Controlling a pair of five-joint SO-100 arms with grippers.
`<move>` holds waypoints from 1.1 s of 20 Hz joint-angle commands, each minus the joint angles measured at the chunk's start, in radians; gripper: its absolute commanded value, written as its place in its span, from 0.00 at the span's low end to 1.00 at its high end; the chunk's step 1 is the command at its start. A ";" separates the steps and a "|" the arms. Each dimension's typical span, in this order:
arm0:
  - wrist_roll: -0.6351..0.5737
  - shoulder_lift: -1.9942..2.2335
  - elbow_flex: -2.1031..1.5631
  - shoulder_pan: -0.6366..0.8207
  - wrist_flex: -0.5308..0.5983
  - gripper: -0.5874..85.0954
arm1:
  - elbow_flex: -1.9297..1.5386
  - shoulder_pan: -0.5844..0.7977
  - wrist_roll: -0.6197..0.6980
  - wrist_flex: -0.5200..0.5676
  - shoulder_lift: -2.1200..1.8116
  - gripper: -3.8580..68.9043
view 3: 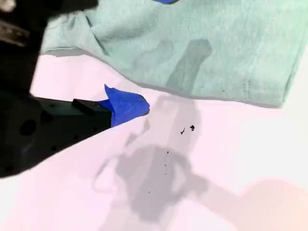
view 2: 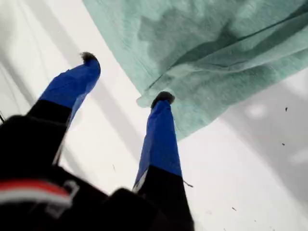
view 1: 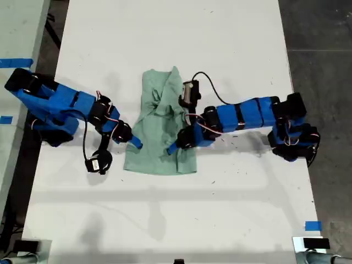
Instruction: Fold tshirt
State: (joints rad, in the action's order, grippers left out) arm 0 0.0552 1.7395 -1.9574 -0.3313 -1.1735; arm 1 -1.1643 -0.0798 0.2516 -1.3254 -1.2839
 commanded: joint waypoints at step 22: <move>0.083 -0.360 0.143 0.041 0.054 0.01 | -0.413 0.025 -0.041 0.017 -0.534 0.25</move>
State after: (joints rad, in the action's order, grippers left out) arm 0 0.1135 1.3392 -1.8147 -0.2730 -1.0400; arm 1 -1.5769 -0.0383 0.2240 -1.3346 -1.7380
